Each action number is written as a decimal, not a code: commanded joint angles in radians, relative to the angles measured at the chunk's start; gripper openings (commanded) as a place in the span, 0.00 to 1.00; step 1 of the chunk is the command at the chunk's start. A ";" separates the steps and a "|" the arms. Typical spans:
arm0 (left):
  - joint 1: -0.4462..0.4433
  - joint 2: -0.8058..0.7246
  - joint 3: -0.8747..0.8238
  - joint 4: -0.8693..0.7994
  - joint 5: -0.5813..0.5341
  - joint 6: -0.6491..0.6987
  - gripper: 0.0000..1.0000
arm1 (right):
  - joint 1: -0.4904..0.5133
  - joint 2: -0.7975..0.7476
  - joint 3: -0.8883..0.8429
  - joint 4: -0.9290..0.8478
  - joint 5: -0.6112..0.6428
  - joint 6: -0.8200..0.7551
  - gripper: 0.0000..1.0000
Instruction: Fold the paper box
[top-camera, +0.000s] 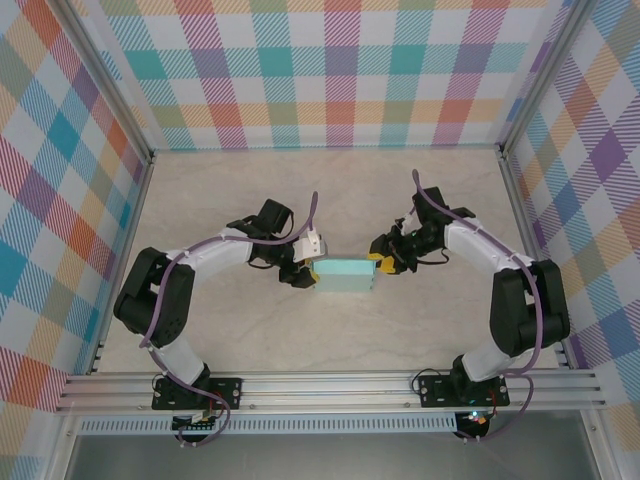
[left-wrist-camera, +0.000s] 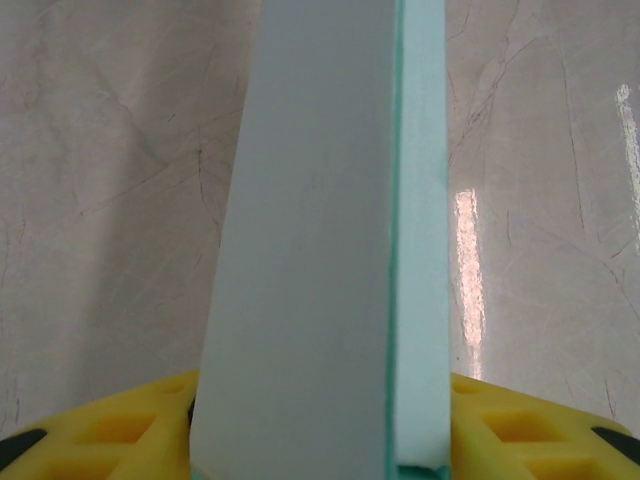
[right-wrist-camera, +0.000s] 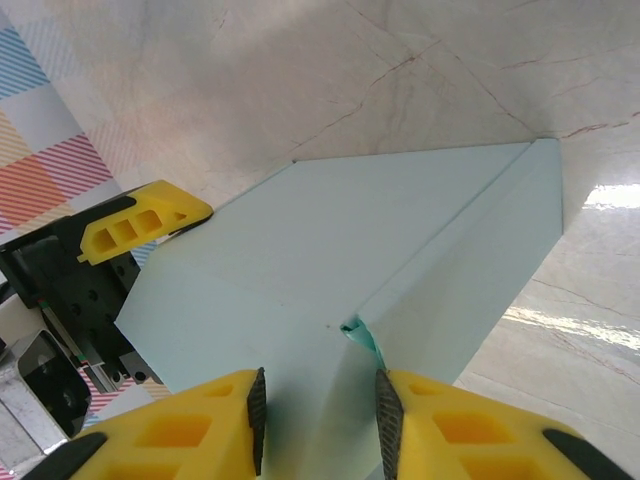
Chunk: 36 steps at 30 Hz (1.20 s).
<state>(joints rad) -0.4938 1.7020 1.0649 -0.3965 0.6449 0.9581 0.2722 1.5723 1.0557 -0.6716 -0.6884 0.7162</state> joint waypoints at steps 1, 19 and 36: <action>0.015 0.006 0.012 0.021 0.050 -0.019 0.55 | 0.015 0.024 0.011 -0.039 0.035 -0.031 0.35; 0.069 -0.356 -0.138 0.181 0.079 -0.277 1.00 | 0.015 0.020 0.018 -0.032 0.055 0.012 0.34; 0.055 -0.527 -0.119 -0.094 -0.399 -1.600 1.00 | 0.015 -0.137 0.068 -0.100 0.237 -0.244 0.58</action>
<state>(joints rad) -0.4171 1.1728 0.9607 -0.4274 0.1261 -0.4175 0.2817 1.4818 1.0809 -0.7021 -0.5396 0.6174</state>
